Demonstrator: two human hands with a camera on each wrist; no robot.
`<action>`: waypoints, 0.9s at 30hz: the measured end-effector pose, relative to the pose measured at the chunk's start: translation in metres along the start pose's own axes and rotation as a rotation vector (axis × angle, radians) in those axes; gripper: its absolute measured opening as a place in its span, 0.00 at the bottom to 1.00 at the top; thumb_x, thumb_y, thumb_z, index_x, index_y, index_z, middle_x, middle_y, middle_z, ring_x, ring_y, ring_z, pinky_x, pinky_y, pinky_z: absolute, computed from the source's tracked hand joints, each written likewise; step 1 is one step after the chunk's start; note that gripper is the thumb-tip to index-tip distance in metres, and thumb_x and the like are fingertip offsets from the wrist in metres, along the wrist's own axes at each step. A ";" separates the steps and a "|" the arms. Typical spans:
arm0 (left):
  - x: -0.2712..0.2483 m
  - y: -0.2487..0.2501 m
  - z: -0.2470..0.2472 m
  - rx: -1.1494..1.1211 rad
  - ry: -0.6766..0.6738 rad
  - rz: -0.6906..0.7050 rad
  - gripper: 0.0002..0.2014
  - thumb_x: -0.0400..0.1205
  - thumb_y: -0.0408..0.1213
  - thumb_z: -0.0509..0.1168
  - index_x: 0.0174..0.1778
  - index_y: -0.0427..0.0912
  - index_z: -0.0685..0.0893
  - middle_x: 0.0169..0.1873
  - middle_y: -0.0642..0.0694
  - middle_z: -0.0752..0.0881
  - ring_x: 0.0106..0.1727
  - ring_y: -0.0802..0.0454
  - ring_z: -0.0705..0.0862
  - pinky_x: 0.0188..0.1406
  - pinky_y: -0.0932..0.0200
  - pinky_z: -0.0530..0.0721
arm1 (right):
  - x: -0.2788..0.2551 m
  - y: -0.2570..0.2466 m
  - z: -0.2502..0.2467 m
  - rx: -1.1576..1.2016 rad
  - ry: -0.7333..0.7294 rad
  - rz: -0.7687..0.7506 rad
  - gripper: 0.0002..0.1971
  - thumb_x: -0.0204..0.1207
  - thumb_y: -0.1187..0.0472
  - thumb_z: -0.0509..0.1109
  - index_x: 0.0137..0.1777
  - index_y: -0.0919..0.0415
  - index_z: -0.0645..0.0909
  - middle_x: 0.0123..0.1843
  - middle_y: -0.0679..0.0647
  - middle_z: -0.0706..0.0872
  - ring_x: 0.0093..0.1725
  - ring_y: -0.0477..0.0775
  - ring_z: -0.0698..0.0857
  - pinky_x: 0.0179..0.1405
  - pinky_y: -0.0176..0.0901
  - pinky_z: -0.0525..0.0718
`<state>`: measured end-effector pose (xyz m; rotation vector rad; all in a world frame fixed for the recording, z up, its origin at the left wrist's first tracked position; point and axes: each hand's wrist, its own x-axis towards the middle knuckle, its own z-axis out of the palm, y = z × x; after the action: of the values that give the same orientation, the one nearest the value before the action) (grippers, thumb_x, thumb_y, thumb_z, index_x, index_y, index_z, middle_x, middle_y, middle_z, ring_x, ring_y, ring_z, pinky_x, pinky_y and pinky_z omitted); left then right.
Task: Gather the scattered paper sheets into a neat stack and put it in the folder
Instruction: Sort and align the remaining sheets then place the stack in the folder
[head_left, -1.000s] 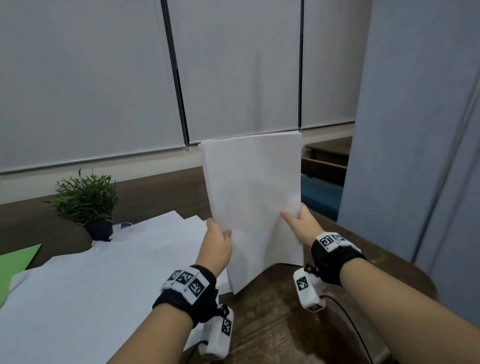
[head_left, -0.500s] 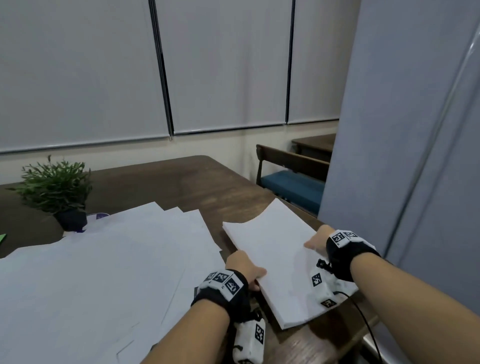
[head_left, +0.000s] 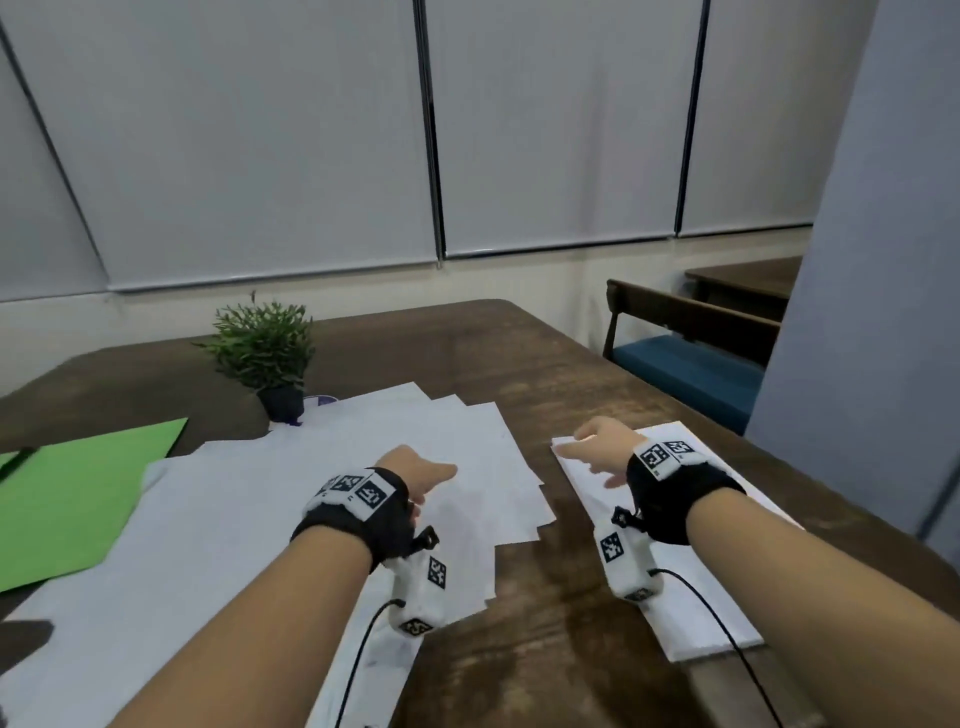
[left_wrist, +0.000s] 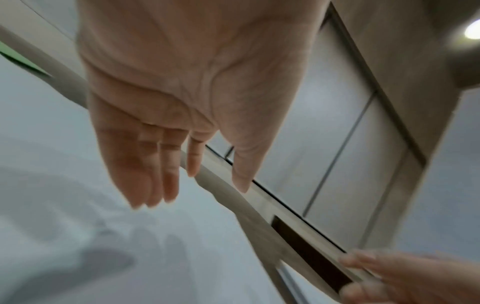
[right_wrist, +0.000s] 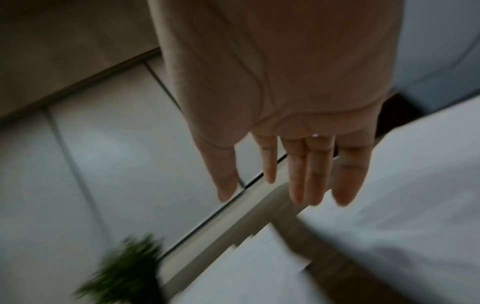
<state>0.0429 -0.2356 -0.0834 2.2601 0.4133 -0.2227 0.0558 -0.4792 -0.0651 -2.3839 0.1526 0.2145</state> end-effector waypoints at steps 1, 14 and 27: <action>0.002 -0.016 -0.022 0.045 0.064 -0.022 0.25 0.79 0.49 0.68 0.61 0.31 0.77 0.55 0.34 0.85 0.48 0.40 0.85 0.53 0.50 0.84 | 0.002 -0.015 0.018 0.037 -0.044 -0.038 0.30 0.76 0.45 0.72 0.69 0.67 0.75 0.56 0.61 0.85 0.56 0.59 0.85 0.57 0.54 0.86; 0.003 -0.196 -0.131 0.468 0.113 -0.283 0.42 0.67 0.70 0.69 0.67 0.40 0.78 0.67 0.42 0.81 0.69 0.44 0.77 0.65 0.57 0.77 | 0.008 -0.117 0.176 -0.255 -0.305 -0.035 0.30 0.49 0.32 0.81 0.42 0.52 0.81 0.41 0.52 0.84 0.46 0.59 0.84 0.53 0.46 0.83; 0.013 -0.204 -0.121 0.400 0.239 -0.304 0.63 0.51 0.74 0.75 0.76 0.41 0.64 0.73 0.39 0.66 0.74 0.37 0.70 0.74 0.45 0.71 | 0.031 -0.100 0.172 -0.383 -0.193 -0.050 0.27 0.71 0.41 0.73 0.62 0.60 0.81 0.60 0.55 0.85 0.58 0.61 0.83 0.60 0.46 0.80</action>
<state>-0.0161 -0.0152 -0.1494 2.6186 0.9102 -0.2042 0.0840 -0.2904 -0.1292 -2.7229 -0.0439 0.4853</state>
